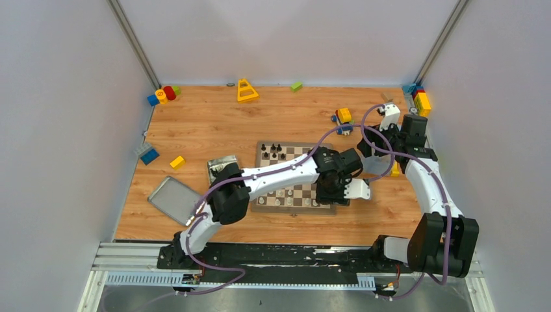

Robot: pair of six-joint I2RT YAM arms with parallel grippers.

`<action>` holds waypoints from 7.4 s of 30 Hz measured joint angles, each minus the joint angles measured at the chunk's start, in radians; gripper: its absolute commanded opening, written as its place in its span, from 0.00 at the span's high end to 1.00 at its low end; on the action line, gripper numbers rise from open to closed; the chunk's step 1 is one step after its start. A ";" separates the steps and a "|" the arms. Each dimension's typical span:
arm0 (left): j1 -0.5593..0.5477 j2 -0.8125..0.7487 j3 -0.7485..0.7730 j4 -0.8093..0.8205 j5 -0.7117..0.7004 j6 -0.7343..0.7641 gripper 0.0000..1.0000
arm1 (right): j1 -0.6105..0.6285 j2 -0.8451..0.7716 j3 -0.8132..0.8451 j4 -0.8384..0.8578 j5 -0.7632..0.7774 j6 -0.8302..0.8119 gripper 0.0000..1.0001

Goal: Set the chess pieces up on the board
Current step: Place the chess piece on the chessboard, then pick up the chess piece from the storage box, then place the chess piece on the chessboard, then pick up the chess piece from the storage box.

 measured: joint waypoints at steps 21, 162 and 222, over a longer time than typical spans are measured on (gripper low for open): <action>0.545 -0.824 -0.720 0.164 -0.091 0.022 0.34 | 0.000 -0.013 0.000 -0.006 -0.068 -0.022 0.30; 0.126 -0.022 -0.110 -0.141 -0.058 -0.027 0.59 | 0.000 0.000 0.000 -0.048 -0.112 -0.050 0.30; 0.863 -0.607 -1.023 0.438 -0.192 -0.012 0.38 | 0.000 0.024 0.006 -0.056 -0.105 -0.053 0.29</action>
